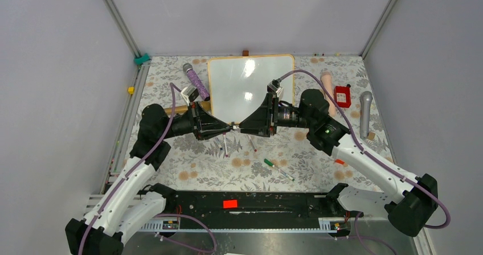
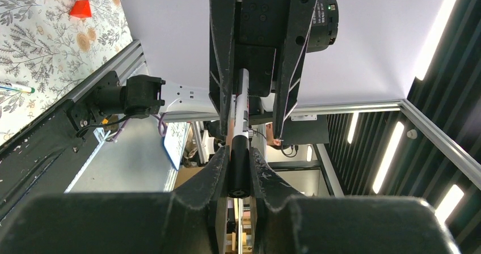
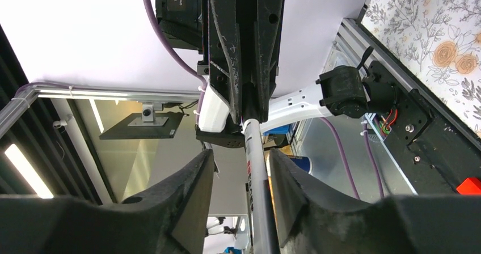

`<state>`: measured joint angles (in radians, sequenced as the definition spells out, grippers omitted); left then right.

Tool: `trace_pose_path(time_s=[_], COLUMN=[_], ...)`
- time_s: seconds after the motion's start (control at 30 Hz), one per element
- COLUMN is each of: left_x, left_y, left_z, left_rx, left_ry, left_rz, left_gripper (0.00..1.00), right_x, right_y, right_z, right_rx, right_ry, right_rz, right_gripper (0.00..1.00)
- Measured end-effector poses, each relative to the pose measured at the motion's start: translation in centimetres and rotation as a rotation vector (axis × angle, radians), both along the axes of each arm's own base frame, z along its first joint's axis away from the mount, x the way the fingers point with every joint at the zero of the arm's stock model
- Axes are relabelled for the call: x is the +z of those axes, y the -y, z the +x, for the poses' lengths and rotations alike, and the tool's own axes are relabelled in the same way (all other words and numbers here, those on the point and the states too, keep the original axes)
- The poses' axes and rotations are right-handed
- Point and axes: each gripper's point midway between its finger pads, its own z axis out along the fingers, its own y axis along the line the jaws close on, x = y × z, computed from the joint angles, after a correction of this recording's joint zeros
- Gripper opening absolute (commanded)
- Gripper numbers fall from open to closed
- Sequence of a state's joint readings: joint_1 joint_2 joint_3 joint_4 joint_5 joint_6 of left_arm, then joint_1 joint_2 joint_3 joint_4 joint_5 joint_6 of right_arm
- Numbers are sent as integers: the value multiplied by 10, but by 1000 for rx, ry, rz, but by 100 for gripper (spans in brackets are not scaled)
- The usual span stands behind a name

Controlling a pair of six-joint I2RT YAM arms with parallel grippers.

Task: Write a sentence on the whiteboard
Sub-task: Pick up the whiteboard marker.

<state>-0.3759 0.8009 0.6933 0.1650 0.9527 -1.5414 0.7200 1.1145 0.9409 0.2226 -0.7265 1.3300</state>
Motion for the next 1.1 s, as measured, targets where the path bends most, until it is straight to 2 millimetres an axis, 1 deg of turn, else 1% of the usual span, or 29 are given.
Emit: trace_pose_path(time_s=[0.17, 0.2, 0.27, 0.33, 0.37, 0.43, 0.5, 0.67, 0.87, 1.1], left_x=[-1, -2, -2, -1, -1, 0, 0, -3, 0, -1], left_y=[0, 1, 1, 2, 2, 2, 2, 2, 2, 2], left_z=[-2, -2, -1, 0, 0, -1, -1, -1, -2, -3], left_rx=[-15, -18, -22, -25, -27, -31, -33, -43, -50, -56], left_ry=[0, -1, -1, 2, 5, 8, 9, -11, 5, 1], left_rz=[5, 6, 11, 14, 14, 14, 15, 25, 29, 33], left_gripper=[0, 0, 0, 0, 0, 0, 0, 0, 0, 0], right_x=[0, 0, 0, 0, 0, 0, 0, 1, 1, -6], right_y=[1, 1, 1, 2, 2, 2, 2, 2, 4, 16], right_z=[-4, -4, -4, -3, -4, -4, -6, -8, -9, 0], right_rx=[22, 25, 25, 23, 25, 30, 38, 47, 62, 17], right_ry=[-5, -5, -5, -5, -7, -9, -10, -8, -9, -16], right_rz=[1, 1, 1, 1, 0, -1, 1, 3, 5, 0], right_gripper=[51, 50, 44, 43, 44, 52, 56, 55, 54, 55])
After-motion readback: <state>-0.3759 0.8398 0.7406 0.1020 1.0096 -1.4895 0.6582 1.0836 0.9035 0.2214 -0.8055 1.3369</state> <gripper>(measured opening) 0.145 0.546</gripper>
